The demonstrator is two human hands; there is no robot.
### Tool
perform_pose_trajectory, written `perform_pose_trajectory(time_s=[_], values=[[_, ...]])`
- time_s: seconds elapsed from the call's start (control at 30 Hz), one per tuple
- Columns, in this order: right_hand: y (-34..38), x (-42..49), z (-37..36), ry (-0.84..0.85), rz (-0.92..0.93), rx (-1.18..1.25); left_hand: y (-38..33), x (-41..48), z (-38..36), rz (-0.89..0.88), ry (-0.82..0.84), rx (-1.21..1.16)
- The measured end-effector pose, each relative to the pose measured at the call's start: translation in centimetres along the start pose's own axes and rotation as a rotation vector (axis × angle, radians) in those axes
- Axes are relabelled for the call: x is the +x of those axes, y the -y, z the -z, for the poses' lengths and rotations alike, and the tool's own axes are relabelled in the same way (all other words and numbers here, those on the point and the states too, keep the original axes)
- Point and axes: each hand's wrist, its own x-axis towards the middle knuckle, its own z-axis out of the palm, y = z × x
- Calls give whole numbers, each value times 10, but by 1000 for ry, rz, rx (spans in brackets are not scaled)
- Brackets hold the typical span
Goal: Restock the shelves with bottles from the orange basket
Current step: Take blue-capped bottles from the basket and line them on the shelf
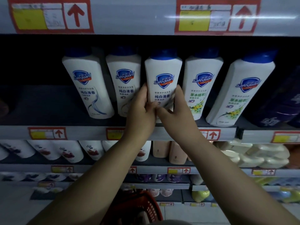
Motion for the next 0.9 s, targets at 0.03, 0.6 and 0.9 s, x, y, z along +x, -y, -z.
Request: perform_pose_trajectory(time_s=[0.03,0.6,0.9], values=[[0,-1,0,12,-6,20,-1,-2,0,-3,0,10],[61,-79,-46,-139,-127,113,-43,-60,75,99,182,-264],[63,-146,-106,-157,-190,208,-42,-121,134,186,224,-364]])
